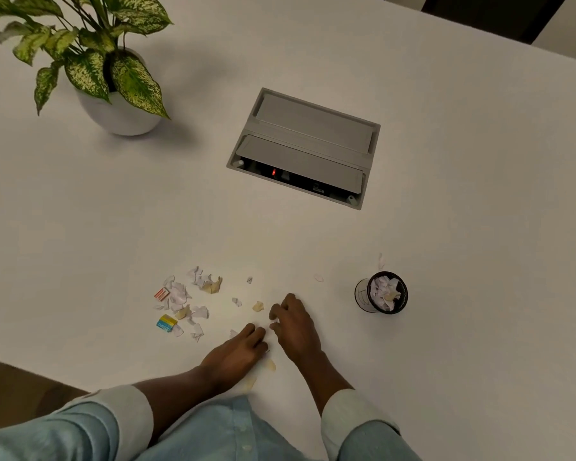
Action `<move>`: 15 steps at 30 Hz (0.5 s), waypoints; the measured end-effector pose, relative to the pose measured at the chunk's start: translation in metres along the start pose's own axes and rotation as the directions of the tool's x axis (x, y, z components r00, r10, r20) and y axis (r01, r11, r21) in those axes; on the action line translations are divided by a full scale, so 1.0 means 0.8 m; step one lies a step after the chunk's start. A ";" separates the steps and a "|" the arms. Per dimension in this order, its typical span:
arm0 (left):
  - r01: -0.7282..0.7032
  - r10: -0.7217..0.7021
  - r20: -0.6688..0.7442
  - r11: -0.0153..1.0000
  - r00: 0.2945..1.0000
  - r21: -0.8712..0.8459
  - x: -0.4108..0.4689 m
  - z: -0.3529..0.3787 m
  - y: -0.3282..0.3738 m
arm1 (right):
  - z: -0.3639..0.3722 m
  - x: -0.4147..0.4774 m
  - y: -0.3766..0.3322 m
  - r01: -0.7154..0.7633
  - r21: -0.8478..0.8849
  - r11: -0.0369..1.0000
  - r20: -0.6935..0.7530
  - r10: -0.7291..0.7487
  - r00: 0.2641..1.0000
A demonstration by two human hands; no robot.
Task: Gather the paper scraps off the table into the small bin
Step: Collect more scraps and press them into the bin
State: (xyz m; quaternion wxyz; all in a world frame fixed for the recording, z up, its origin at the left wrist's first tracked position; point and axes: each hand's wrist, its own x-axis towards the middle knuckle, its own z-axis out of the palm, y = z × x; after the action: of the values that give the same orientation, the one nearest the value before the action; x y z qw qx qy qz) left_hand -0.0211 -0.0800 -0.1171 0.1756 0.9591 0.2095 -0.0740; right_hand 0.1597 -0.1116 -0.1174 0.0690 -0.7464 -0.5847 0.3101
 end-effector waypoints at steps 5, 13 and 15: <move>0.029 -0.028 0.014 0.997 0.999 -0.073 0.011 -0.016 -0.003 | 0.003 -0.008 0.012 -0.061 -0.010 0.998 -0.046 0.061 0.997; 0.241 -0.309 -0.078 0.854 0.948 -0.460 0.065 -0.054 0.005 | -0.026 -0.057 0.055 -0.489 0.375 0.788 -0.142 0.570 0.809; 0.231 -0.337 -0.121 0.826 0.934 -0.514 0.088 -0.074 0.014 | -0.044 -0.073 0.063 -0.508 0.499 0.702 -0.181 0.658 0.731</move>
State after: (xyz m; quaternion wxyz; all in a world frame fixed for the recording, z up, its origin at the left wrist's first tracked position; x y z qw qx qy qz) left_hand 0.0516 -0.0413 -0.0739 0.3776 0.8428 0.3795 0.0563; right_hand 0.2131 -0.1712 -0.0906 0.2244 -0.9040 -0.2110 0.2964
